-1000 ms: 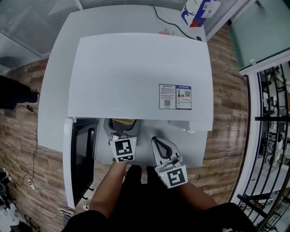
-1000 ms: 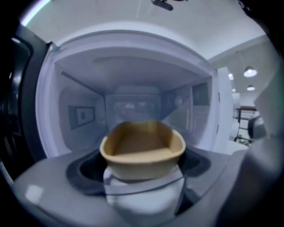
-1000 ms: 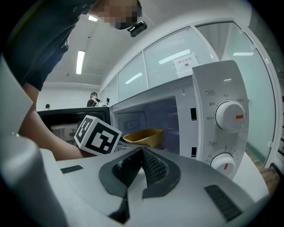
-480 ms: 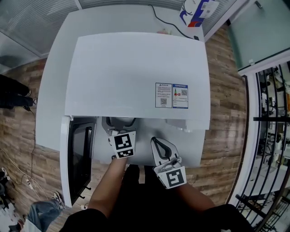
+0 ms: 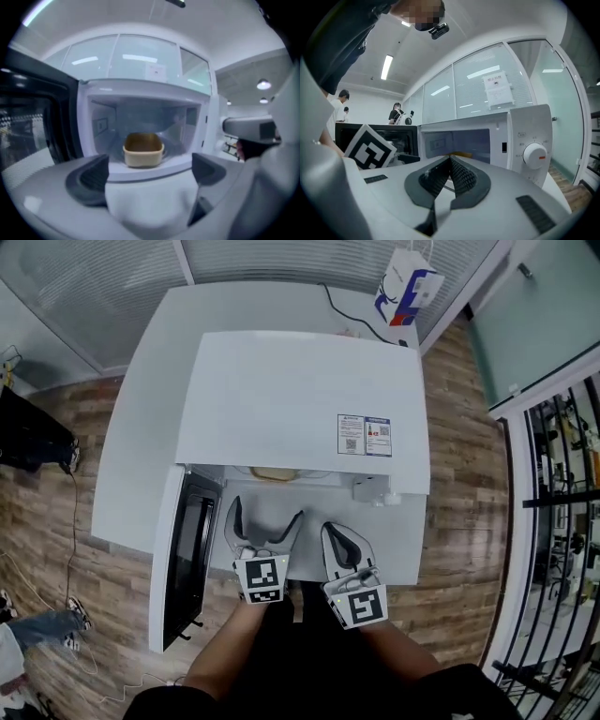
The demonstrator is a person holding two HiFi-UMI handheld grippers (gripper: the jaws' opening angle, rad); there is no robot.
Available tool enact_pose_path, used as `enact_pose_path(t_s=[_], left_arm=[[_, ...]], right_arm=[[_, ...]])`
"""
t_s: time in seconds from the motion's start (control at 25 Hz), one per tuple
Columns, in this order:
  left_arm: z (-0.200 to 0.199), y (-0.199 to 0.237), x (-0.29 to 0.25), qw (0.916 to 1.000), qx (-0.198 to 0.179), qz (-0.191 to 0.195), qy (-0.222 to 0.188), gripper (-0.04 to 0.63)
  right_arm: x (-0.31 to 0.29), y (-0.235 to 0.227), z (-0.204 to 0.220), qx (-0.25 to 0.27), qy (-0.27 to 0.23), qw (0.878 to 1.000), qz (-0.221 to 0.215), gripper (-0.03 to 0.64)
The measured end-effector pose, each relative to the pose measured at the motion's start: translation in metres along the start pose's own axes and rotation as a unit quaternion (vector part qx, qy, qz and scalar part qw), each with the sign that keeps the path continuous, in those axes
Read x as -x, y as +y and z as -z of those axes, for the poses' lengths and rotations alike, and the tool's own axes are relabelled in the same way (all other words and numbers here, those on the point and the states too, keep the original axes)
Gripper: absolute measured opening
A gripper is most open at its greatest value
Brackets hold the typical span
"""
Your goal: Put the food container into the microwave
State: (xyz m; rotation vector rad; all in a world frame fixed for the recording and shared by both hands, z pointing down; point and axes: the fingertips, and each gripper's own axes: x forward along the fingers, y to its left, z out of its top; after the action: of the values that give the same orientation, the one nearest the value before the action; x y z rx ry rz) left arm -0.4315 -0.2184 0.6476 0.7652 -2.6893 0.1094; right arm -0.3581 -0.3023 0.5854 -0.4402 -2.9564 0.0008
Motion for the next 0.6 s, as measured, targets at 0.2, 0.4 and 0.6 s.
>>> enact_pose_path(t_s=[0.2,0.4,0.6], left_arm=[[-0.021,-0.009,0.043,0.9989,-0.016,0.016,-0.042,0.337],[-0.036,-0.014,0.078,0.9968,-0.031,0.023,-0.069,0.148],[-0.045,-0.018,0.100,0.9959,-0.035,0.035,-0.075,0.006]], right_arm=[[0.005,0.014,-0.033,0.016,-0.035,0.999,0.008,0.006],[0.011,0.029,-0.056,0.038,-0.049,0.998,0.019,0.006],[0.017,0.037,-0.074,0.049,-0.054,0.997,0.028,0.006]])
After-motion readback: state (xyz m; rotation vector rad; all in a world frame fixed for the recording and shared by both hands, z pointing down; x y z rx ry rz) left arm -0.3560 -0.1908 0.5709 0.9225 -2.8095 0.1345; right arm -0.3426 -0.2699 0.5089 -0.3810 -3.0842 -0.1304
